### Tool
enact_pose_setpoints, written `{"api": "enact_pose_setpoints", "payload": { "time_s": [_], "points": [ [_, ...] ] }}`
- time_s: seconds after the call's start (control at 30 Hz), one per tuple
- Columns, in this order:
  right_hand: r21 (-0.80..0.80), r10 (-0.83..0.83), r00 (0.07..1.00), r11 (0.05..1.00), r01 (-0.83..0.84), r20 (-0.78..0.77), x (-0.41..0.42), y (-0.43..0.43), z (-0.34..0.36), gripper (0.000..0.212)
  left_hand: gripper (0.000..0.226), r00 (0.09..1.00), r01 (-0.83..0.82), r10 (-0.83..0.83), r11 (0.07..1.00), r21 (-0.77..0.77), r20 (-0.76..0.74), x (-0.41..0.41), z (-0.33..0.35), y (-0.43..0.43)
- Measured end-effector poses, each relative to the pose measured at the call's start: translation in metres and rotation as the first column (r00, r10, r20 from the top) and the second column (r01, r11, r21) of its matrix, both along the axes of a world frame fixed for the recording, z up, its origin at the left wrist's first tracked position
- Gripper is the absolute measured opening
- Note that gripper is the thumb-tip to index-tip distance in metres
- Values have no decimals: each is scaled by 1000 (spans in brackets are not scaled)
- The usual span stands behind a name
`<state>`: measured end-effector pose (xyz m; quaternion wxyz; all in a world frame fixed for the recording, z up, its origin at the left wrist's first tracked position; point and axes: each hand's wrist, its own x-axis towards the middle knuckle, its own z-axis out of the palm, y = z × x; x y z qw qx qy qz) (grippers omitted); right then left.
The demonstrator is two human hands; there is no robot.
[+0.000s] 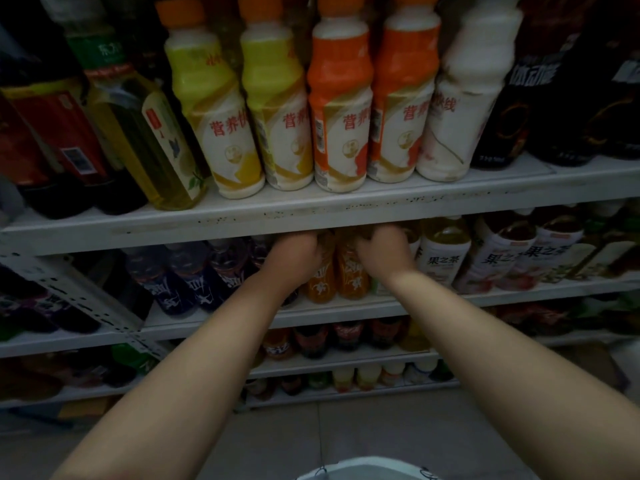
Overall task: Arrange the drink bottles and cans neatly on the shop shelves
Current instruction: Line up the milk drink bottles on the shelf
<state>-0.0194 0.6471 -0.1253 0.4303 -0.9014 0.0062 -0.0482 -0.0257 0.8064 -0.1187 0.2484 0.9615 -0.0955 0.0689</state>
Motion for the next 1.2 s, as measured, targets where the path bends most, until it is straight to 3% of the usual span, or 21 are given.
{"api": "enact_pose_setpoints", "payload": {
  "time_s": [0.1, 0.2, 0.3, 0.37, 0.43, 0.5, 0.57, 0.77, 0.87, 0.97, 1.1, 1.2],
  "points": [
    [47, -44, 993, 998, 39, 110, -20, -14, -9, 27, 20, 998, -57, 57, 998, -14, 6, -4, 0, -1],
    [38, -137, 924, 991, 132, 357, -44, -55, -18, 34, 20, 990, -132, 133, 991, -28, 38, -12, -4, -9],
    [-11, -244, 843, 959, 284, 479, -48, -104, -15, 35, 45, 980, -186, 191, 980, -76, 64, -29, -15, -22],
    [-47, -265, 872, 949, 310, 412, -41, -126, -9, 41, 57, 960, -204, 218, 975, -93, 175, -46, -25, -33],
    [-127, -265, 939, 946, 297, 220, -32, -139, -6, 55, 61, 929, -198, 226, 972, -124, 292, -63, -34, -48],
    [-223, -212, 977, 951, 215, 37, -22, -147, -4, 69, 57, 918, -114, 151, 986, -122, 366, -73, -40, -68],
    [-245, -106, 993, 965, 93, -44, -13, -154, -4, 68, 52, 921, 6, 33, 995, -99, 388, -74, -39, -90],
    [-206, 99, 994, 973, -106, -47, 1, -163, 3, 27, 46, 968, -42, 70, 992, -119, 241, -43, -13, -150],
    [-173, 155, 987, 972, -161, -44, 7, -166, 4, 28, 40, 978, -198, 204, 974, -110, 52, -30, -9, -170],
    [-157, 210, 975, 963, -220, -75, 14, -174, 4, 31, 54, 954, -298, 292, 951, -87, -74, -22, -12, -179],
    [-221, 249, 967, 942, -253, -47, 16, -180, 7, 31, 66, 946, -324, 325, 946, 33, -26, -17, -17, -181],
    [-359, 159, 987, 921, -154, -15, 13, -172, 10, 50, 77, 944, -330, 326, 934, 136, 53, -17, -19, -183]
  ]
}}
